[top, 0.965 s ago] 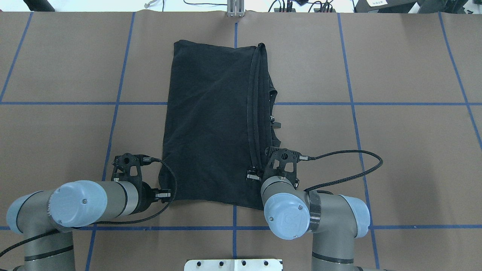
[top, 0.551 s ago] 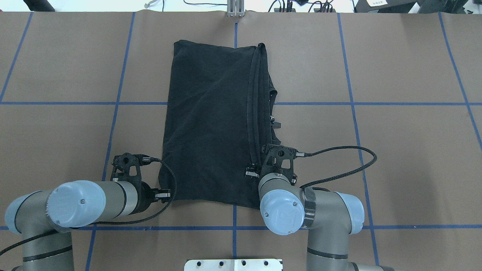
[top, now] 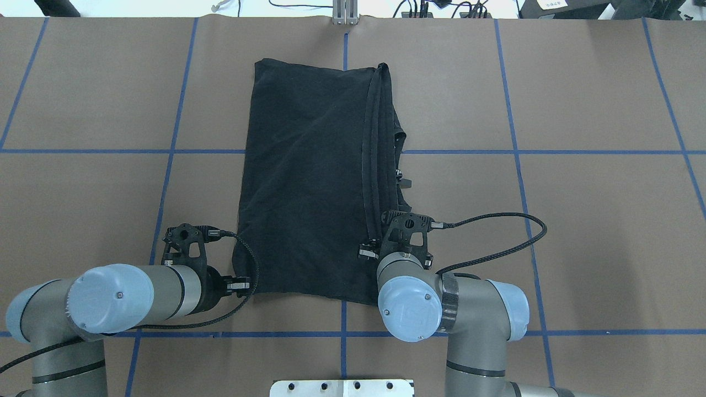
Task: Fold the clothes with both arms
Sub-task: 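Lower the right gripper to the shirt's corner nearest the robot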
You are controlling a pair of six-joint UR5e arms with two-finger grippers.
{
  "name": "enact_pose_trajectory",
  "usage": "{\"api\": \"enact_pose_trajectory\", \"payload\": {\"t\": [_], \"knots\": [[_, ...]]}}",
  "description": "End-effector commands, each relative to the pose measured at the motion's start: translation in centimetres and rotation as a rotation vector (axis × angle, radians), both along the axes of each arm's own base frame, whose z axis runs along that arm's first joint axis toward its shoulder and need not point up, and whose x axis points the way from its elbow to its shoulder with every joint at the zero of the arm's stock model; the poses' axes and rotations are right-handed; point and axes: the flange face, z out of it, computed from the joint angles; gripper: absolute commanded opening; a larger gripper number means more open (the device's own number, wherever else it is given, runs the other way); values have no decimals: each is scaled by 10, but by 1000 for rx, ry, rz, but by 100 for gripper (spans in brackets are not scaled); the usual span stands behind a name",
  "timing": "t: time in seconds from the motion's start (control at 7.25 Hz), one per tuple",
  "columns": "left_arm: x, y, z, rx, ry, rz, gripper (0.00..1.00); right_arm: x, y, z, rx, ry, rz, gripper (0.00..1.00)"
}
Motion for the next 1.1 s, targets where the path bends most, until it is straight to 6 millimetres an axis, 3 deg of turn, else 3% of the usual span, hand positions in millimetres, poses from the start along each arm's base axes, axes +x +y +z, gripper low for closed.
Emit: {"api": "enact_pose_trajectory", "payload": {"t": [0.0, 0.14, 0.28, 0.55, 0.69, 0.83, 0.96], "knots": [[-1, -1, 0, 0, 0, -2, 0, -2, 0, -8, -1, -12, 1, 33], [-1, -1, -1, 1, 3, -2, 0, -2, 0, -8, 0, -11, 0, 18], [-2, -1, -1, 1, 3, -3, 0, -3, 0, -6, 1, -7, -1, 20], [-2, -1, -3, 2, 6, -3, 0, -4, -1, -3, 4, 5, -9, 30], [-2, 0, -3, 2, 6, -2, 0, -3, -1, -4, 17, 16, -22, 47], [-2, -1, -3, 2, 6, -3, 0, -3, -2, -4, 29, 26, -33, 55], [-2, 0, -3, 2, 6, -2, 0, -2, -2, 0, 28, 36, -33, 53]]}}
